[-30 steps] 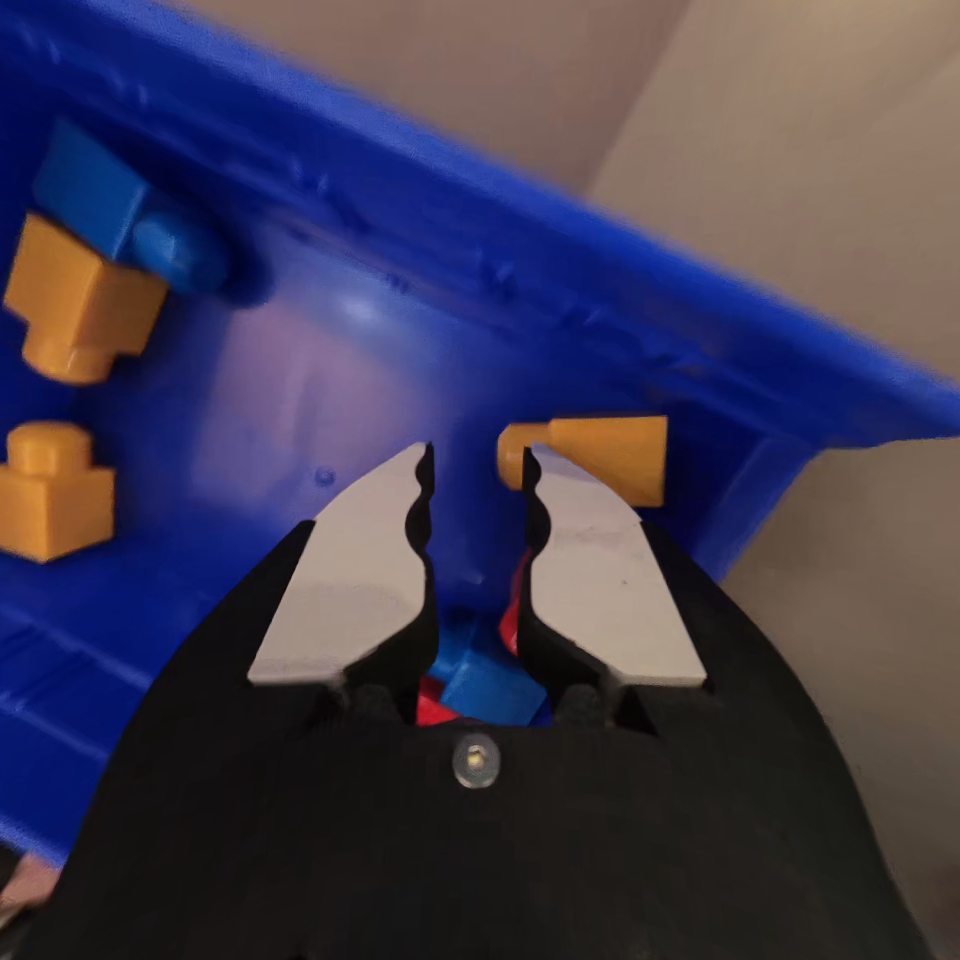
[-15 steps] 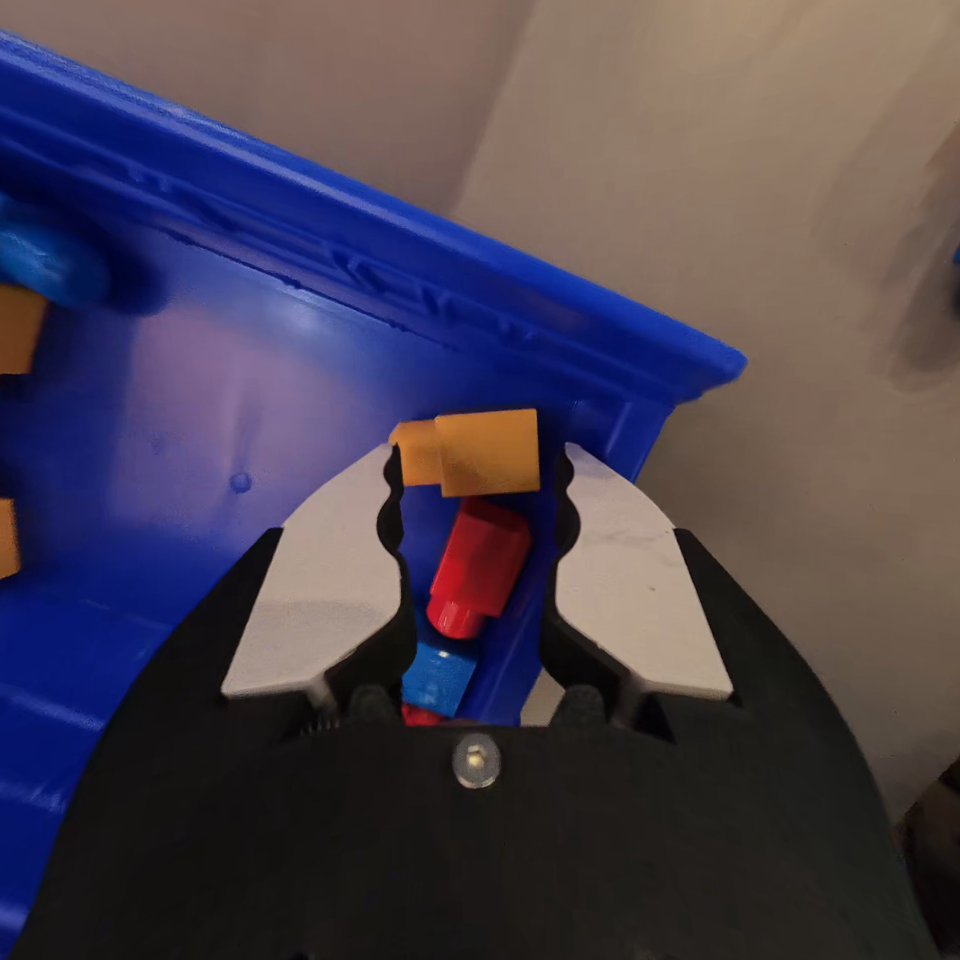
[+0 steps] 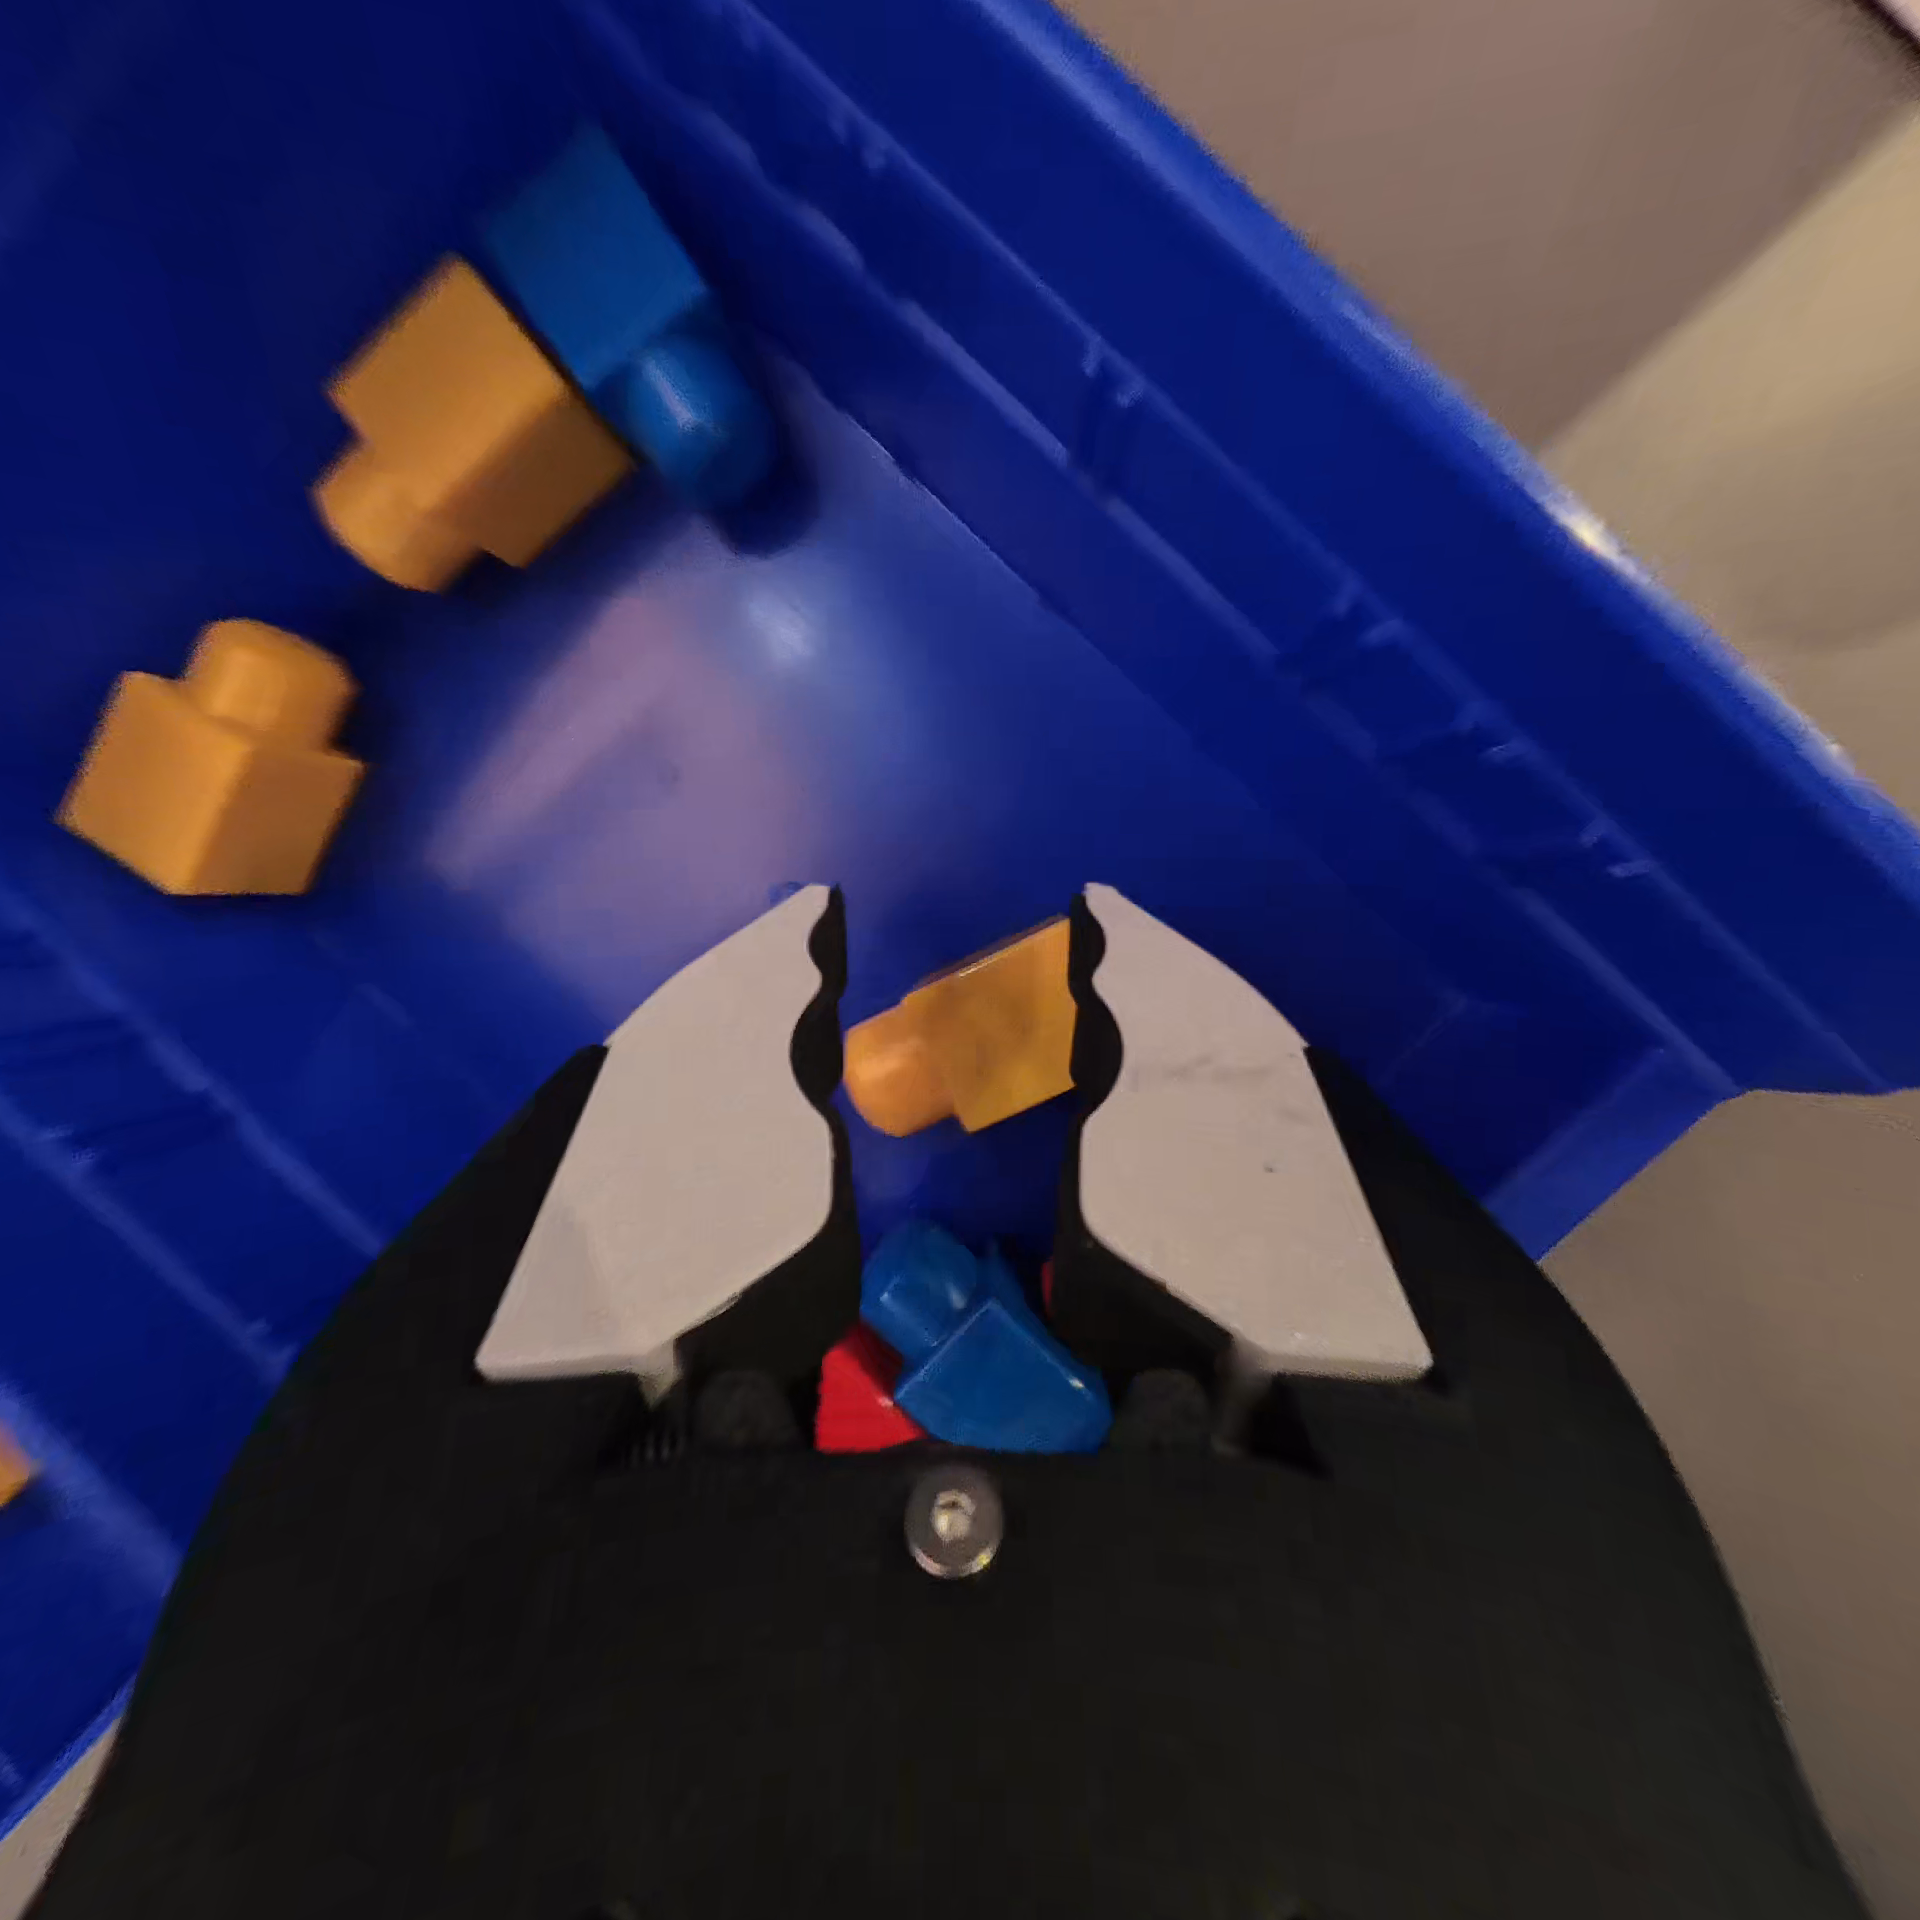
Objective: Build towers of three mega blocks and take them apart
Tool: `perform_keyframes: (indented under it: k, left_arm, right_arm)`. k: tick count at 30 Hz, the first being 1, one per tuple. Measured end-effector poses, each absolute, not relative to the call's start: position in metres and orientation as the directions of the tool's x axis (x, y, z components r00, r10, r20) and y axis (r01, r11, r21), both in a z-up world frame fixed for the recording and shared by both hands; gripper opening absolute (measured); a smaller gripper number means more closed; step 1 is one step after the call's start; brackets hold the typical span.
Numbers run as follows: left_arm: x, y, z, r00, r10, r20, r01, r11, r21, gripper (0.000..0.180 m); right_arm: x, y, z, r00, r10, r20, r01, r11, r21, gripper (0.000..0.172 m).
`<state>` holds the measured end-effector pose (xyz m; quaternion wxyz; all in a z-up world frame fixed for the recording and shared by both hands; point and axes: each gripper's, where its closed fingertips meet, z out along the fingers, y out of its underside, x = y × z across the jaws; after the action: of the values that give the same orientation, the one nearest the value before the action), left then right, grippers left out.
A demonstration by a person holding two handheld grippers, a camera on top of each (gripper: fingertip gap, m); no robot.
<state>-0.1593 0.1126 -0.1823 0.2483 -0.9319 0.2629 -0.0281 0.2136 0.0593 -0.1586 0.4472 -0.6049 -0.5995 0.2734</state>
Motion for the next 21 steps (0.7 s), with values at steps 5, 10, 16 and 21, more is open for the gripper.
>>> perform_keyframes:
  k: [5, 10, 16, 21]
  left_arm:
    - [-0.165, 0.088, -0.169, 0.686, -0.705, -0.179, -0.712, -0.599, -0.366, 0.045]
    - [-0.17, 0.081, -0.186, 0.424, -0.867, -0.261, -0.903, -0.384, -0.19, 0.054]
    - [-0.179, 0.085, -0.221, 0.338, -0.928, -0.158, -0.941, -0.332, -0.063, 0.06]
    - [-0.165, 0.086, -0.222, 0.37, -0.925, -0.082, -0.924, -0.358, -0.134, 0.04]
  right_arm:
    - [0.213, 0.058, -0.158, 0.126, 0.971, 0.203, 0.479, 0.119, -0.87, 0.0]
    - [0.212, 0.058, -0.161, 0.121, 0.972, 0.2, 0.486, 0.118, -0.866, 0.0]
    - [0.214, 0.061, -0.163, 0.131, 0.973, 0.189, 0.487, 0.103, -0.868, 0.0]
    - [0.214, 0.062, -0.164, 0.131, 0.974, 0.185, 0.49, 0.099, -0.866, 0.0]
